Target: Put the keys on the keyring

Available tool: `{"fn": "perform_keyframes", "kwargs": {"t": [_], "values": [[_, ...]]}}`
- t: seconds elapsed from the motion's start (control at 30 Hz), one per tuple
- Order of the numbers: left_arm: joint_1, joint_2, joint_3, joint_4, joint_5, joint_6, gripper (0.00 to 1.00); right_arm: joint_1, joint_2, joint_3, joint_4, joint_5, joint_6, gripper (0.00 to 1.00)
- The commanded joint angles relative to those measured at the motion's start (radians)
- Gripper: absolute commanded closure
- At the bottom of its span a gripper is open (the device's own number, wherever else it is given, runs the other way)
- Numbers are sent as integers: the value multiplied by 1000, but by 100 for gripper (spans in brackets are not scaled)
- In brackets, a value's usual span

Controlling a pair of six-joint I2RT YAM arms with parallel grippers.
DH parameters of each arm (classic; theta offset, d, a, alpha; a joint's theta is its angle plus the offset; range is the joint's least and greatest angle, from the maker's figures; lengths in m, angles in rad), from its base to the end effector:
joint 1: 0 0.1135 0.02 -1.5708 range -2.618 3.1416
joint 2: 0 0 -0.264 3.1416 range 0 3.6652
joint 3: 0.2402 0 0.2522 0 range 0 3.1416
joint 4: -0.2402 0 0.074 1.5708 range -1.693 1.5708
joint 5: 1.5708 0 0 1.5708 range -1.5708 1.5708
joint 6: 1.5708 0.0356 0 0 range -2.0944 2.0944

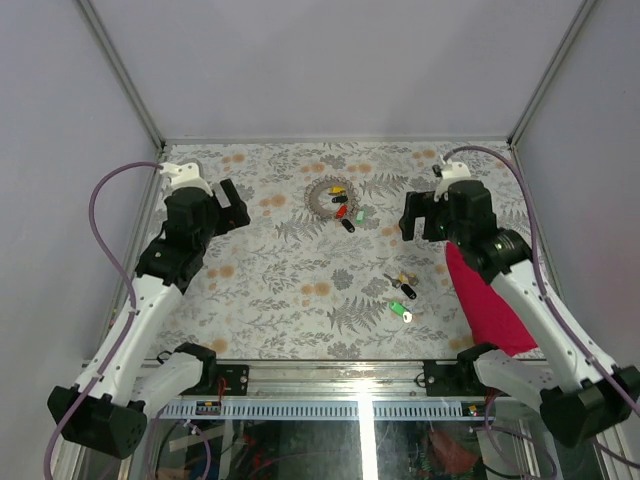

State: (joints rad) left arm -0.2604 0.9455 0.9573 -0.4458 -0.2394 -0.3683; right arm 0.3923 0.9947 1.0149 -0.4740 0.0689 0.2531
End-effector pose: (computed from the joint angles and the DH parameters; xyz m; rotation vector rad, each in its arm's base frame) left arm 0.2034 -0.0455 0.3448 -0.2599 1.9784 -0.1653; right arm 0.2027 0.0812 0.3518 -0.0980 2.0376 0.3375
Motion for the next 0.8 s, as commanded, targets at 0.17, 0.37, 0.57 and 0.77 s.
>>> {"fn": "perform_keyframes", "kwargs": {"t": [0.17, 0.37, 0.57, 0.77], "values": [[9, 114, 48, -26, 63, 40, 0, -5, 377, 227, -4, -160, 11, 1], [9, 58, -2, -33, 61, 69, 0, 20, 600, 346, 14, -219, 2, 5], [9, 0, -40, -94, 49, 53, 0, 111, 814, 528, -11, -210, -41, 5], [8, -10, -87, -103, 72, 57, 0, 159, 1020, 733, -4, -271, -78, 5]]}}
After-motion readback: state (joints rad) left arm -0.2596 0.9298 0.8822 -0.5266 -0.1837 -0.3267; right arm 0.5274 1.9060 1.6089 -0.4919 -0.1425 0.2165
